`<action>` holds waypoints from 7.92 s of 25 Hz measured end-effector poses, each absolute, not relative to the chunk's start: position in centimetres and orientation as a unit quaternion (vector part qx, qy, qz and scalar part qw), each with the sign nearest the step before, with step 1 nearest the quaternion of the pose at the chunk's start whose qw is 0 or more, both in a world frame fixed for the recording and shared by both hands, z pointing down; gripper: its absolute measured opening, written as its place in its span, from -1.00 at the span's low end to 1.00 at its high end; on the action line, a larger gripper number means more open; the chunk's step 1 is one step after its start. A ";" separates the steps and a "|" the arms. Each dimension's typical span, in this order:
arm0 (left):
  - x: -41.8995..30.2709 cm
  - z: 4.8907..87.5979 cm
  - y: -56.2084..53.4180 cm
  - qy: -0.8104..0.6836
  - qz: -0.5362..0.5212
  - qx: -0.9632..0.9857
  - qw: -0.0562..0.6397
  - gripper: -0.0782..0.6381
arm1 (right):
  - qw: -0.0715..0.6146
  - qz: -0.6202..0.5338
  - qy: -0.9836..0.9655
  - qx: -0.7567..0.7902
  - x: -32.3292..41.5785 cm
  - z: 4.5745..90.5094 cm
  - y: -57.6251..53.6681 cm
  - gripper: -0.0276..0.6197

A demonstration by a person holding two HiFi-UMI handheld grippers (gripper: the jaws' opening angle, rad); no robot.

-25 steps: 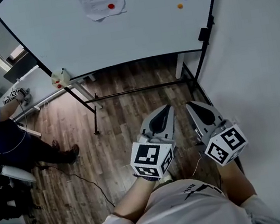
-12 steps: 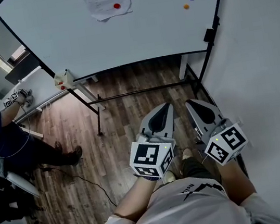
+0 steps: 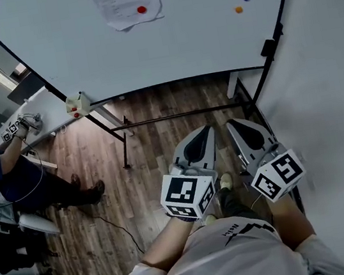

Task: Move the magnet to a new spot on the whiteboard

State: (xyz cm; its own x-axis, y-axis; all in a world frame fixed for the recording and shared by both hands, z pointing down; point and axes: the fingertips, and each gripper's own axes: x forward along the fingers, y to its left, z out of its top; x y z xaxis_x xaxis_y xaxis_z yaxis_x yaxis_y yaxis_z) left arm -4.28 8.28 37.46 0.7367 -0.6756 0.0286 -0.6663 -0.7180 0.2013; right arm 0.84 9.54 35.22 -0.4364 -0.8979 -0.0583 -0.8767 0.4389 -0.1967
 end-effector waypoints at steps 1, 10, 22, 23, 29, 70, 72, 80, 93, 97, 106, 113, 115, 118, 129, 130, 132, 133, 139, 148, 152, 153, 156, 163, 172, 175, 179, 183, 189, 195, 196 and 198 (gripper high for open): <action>-3.8 37.4 7.2 -0.363 -0.023 0.926 0.099 -0.75 | 0.078 -0.068 0.845 -0.525 1.4 35.1 8.4 -0.87; 1.7 35.6 -2.8 -0.376 -0.033 0.922 0.088 -0.75 | 0.083 -0.054 0.844 -0.528 8.0 33.5 -1.5 -0.87; 6.7 34.7 -11.6 -0.388 -0.019 0.919 0.072 -0.75 | 0.089 -0.056 0.834 -0.542 14.5 33.6 -11.7 -0.87; 6.8 34.7 -12.1 -0.387 -0.019 0.919 0.071 -0.75 | 0.087 -0.056 0.832 -0.544 14.7 33.7 -12.3 -0.87; 8.0 34.4 -16.0 -0.364 -0.025 0.929 0.068 -0.75 | 0.074 -0.042 0.814 -0.575 16.4 33.6 -15.8 -0.87; 15.5 35.6 -28.5 -0.249 -0.016 0.965 0.081 -0.75 | 0.041 -0.019 0.672 -0.739 29.0 36.0 -30.6 -0.55; 15.4 35.7 -28.6 -0.249 -0.015 0.965 0.082 -0.75 | 0.041 -0.018 0.670 -0.741 29.0 36.0 -30.9 -0.55; 15.1 35.7 -29.0 -0.252 -0.017 0.964 0.084 -0.75 | 0.042 -0.020 0.669 -0.741 29.1 35.9 -31.1 -0.55; 14.8 35.3 -28.0 -0.254 -0.020 0.964 0.080 -0.75 | 0.062 -0.019 0.681 -0.729 28.3 35.1 -29.4 -0.55; 14.7 35.0 -27.2 -0.256 -0.021 0.963 0.077 -0.75 | 0.063 -0.017 0.689 -0.722 27.6 34.6 -28.5 -0.55; 13.9 34.3 -25.0 -0.272 -0.027 0.959 0.070 -0.75 | 0.067 -0.012 0.711 -0.700 25.4 33.6 -25.7 -0.55; 13.3 33.9 -22.5 -0.289 -0.036 0.955 0.066 -0.75 | 0.073 -0.008 0.732 -0.677 23.7 32.7 -23.1 -0.55; 13.1 33.7 -21.9 -0.295 -0.038 0.953 0.066 -0.75 | 0.074 -0.007 0.739 -0.670 23.1 32.5 -22.3 -0.55; 12.7 33.3 -21.0 -0.305 -0.044 0.949 0.063 -0.75 | 0.077 -0.007 0.749 -0.658 22.3 32.0 -21.2 -0.55; 11.8 32.1 -17.8 -0.333 -0.054 0.940 0.051 -0.75 | 0.088 0.001 0.783 -0.616 19.6 30.6 -17.3 -0.55; 11.8 32.0 -17.5 -0.335 -0.054 0.939 0.050 -0.75 | 0.087 0.001 0.785 -0.613 19.3 30.5 -17.0 -0.55; 11.6 31.8 -17.1 -0.340 -0.054 0.938 0.048 -0.75 | 0.084 0.002 0.790 -0.607 18.8 30.3 -16.5 -0.55; 11.4 31.7 -17.0 -0.342 -0.054 0.937 0.047 -0.75 | 0.083 0.002 0.793 -0.604 18.5 30.3 -16.3 -0.55; 10.4 31.6 -16.4 -0.358 -0.055 0.931 0.046 -0.75 | 0.085 0.002 0.803 -0.589 17.4 30.1 -15.4 -0.55; 10.0 31.5 -15.5 -0.363 -0.045 0.930 0.037 -0.75 | 0.083 0.007 0.814 -0.575 16.1 29.8 -14.7 -0.55; 9.5 31.4 -15.6 -0.365 -0.049 0.929 0.044 -0.75 | 0.082 0.008 0.818 -0.569 15.5 29.7 -14.8 -0.55; 9.4 31.4 -15.6 -0.368 -0.049 0.927 0.043 -0.75 | 0.082 0.008 0.820 -0.567 15.3 29.7 -14.9 -0.55; 8.6 31.3 -15.9 -0.378 -0.051 0.923 0.042 -0.75 | 0.083 0.007 0.823 -0.561 14.7 29.7 -15.2 -0.55; 7.0 31.0 -16.0 -0.396 -0.055 0.916 0.038 -0.75 | 0.081 0.008 0.832 -0.548 13.2 29.5 -15.3 -0.55; 4.6 30.8 -15.9 -0.430 -0.056 0.901 0.028 -0.75 | 0.080 0.007 0.850 -0.520 11.0 29.4 -15.5 -0.55; 3.2 30.5 -16.6 -0.440 -0.058 0.896 0.021 -0.75 | 0.080 0.011 0.854 -0.513 9.9 29.0 -16.3 -0.55; 1.4 30.0 -18.3 -0.446 -0.064 0.893 0.019 -0.75 | 0.080 0.018 0.855 -0.512 8.5 28.3 -18.0 -0.55; -0.3 29.5 -20.4 -0.443 -0.070 0.894 0.014 -0.75 | 0.080 0.028 0.853 -0.516 7.0 27.3 -20.3 -0.55; -3.2 28.4 -23.8 -0.435 -0.073 0.897 0.000 -0.75 | 0.083 0.039 0.849 -0.521 3.9 26.0 -24.2 -0.55; -6.0 28.3 -27.1 -0.428 -0.078 0.901 -0.003 -0.75 | 0.077 0.053 0.845 -0.527 1.0 24.9 -28.0 -0.55; -6.3 28.4 -27.6 -0.426 -0.078 0.901 -0.002 -0.75 | 0.076 0.055 0.844 -0.529 0.7 24.7 -28.5 -0.55; -6.9 28.5 -28.3 -0.421 -0.079 0.903 -0.001 -0.75 | 0.074 0.059 0.841 -0.532 0.0 24.5 -29.6 -0.55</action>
